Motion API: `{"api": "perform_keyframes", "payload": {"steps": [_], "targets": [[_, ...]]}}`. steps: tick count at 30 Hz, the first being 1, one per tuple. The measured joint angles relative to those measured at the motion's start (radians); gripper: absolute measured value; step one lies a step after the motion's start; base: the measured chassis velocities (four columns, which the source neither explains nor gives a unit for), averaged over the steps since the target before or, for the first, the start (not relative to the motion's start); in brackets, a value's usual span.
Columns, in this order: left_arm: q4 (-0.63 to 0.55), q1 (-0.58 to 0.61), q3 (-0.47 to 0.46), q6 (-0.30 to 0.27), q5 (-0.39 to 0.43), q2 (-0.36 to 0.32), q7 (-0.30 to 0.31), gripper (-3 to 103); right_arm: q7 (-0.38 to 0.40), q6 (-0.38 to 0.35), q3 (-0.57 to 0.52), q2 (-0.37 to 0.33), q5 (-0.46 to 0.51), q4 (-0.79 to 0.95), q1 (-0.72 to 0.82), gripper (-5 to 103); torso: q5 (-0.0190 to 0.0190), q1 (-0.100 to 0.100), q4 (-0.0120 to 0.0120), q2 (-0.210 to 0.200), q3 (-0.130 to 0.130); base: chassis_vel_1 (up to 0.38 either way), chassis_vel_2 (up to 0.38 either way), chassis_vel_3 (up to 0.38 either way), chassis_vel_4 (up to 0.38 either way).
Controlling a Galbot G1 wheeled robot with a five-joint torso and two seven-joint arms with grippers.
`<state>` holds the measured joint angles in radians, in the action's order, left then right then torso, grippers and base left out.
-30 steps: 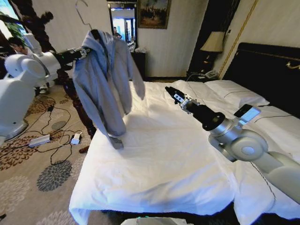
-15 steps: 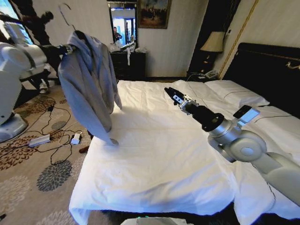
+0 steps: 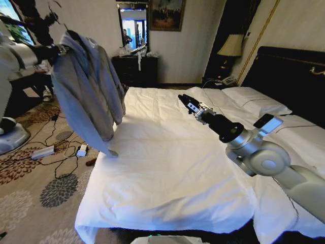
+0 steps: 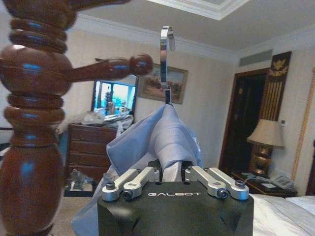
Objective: Pick up the clothes from the bed and hang them on the clothes hanger.
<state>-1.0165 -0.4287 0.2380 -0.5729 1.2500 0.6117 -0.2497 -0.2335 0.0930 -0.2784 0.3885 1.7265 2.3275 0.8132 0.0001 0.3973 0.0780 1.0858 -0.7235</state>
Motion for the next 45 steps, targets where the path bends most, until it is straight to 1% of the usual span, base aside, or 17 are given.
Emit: {"api": "perform_keyframes", "payload": {"steps": [4, 10, 15, 17, 18, 20, 22, 23, 25, 27, 30, 33, 35, 45], "targets": [[0.019, -0.001, -0.014, -0.009, -0.005, 0.0, 0.03, 16, 0.0, 0.003, -0.002, -0.005, -0.003, 0.001, 0.004, 100, -0.0002, 0.0, -0.0002, 0.0, 0.0, 0.0, 0.0, 0.0, 0.0], [0.041, -0.009, -0.016, -0.022, -0.008, -0.002, 0.049, 16, 0.0, 0.003, 0.001, -0.009, -0.008, -0.001, 0.0, 100, -0.0001, 0.0, -0.0001, 0.0, 0.0, 0.0, 0.0, 0.0, 0.0], [0.065, -0.019, -0.009, -0.027, -0.016, -0.002, 0.043, 16, -0.002, 0.001, 0.003, -0.017, -0.009, -0.004, -0.002, 100, -0.0002, 0.0, -0.0002, 0.0, 0.0, 0.0, 0.0, 0.0, 0.0], [0.091, -0.034, 0.001, -0.027, -0.027, 0.005, 0.02, 16, -0.003, 0.0, 0.003, -0.019, -0.009, -0.005, -0.003, 100, -0.0002, 0.0, -0.0004, 0.0, 0.0, 0.0, 0.0, 0.0, 0.0], [0.119, -0.052, 0.016, -0.027, -0.042, 0.014, -0.01, 16, -0.003, 0.0, 0.004, -0.019, -0.009, -0.005, -0.003, 100, -0.0003, 0.0, -0.0003, 0.0, 0.0, 0.0, 0.0, 0.0, 0.0], [0.157, -0.077, 0.036, -0.03, -0.064, 0.029, -0.048, 16, -0.003, 0.0, 0.004, -0.018, -0.01, -0.004, -0.001, 100, -0.0002, 0.0, 0.0001, 0.0, 0.0, 0.0, 0.0, 0.0, 0.0], [0.167, -0.083, 0.04, -0.031, -0.07, 0.034, -0.059, 16, -0.003, 0.0, 0.004, -0.018, -0.011, -0.004, 0.0, 100, -0.0001, 0.0, 0.0002, 0.0, 0.0, 0.0, 0.0, 0.0, 0.0], [0.191, -0.096, 0.049, -0.033, -0.082, 0.042, -0.083, 16, -0.004, 0.0, 0.004, -0.017, -0.013, -0.004, 0.002, 100, 0.0001, 0.0, 0.0003, 0.0, 0.0, 0.0, 0.0, 0.0, 0.0], [0.219, -0.105, 0.054, -0.036, -0.098, 0.049, -0.108, 16, -0.005, 0.0, 0.005, -0.017, -0.015, -0.005, 0.002, 100, 0.0001, 0.0, 0.0003, 0.0, 0.0, 0.0, 0.0, 0.0, 0.0], [0.23, -0.106, 0.055, -0.036, -0.104, 0.05, -0.114, 16, -0.005, 0.0, 0.005, -0.016, -0.016, -0.006, 0.002, 100, 0.0001, 0.0, 0.0003, 0.0, 0.0, 0.0, 0.0, 0.0, 0.0], [0.256, -0.097, 0.046, -0.036, -0.121, 0.047, -0.123, 16, -0.008, 0.0, 0.006, -0.013, -0.019, -0.011, 0.005, 100, -0.0002, 0.0, -0.0005, 0.0, 0.0, 0.0, 0.0, 0.0, 0.0], [0.256, -0.083, 0.035, -0.035, -0.125, 0.041, -0.127, 16, -0.008, 0.0, 0.006, -0.013, -0.022, -0.013, 0.009, 100, -0.0004, 0.0, -0.0004, 0.0, 0.0, 0.0, 0.0, 0.0, 0.0], [0.258, -0.076, 0.03, -0.034, -0.128, 0.038, -0.134, 16, -0.008, 0.0, 0.009, -0.011, -0.025, -0.015, 0.01, 100, -0.0003, 0.0, 0.0001, 0.0, 0.0, 0.0, 0.0, 0.0, 0.0], [0.301, -0.08, 0.036, -0.029, -0.163, 0.051, -0.176, 16, -0.008, 0.0, 0.015, 0.001, -0.032, -0.018, 0.014, 100, 0.0001, 0.0, 0.0, 0.0, 0.0, 0.0, 0.0, 0.0, 0.0]]}}
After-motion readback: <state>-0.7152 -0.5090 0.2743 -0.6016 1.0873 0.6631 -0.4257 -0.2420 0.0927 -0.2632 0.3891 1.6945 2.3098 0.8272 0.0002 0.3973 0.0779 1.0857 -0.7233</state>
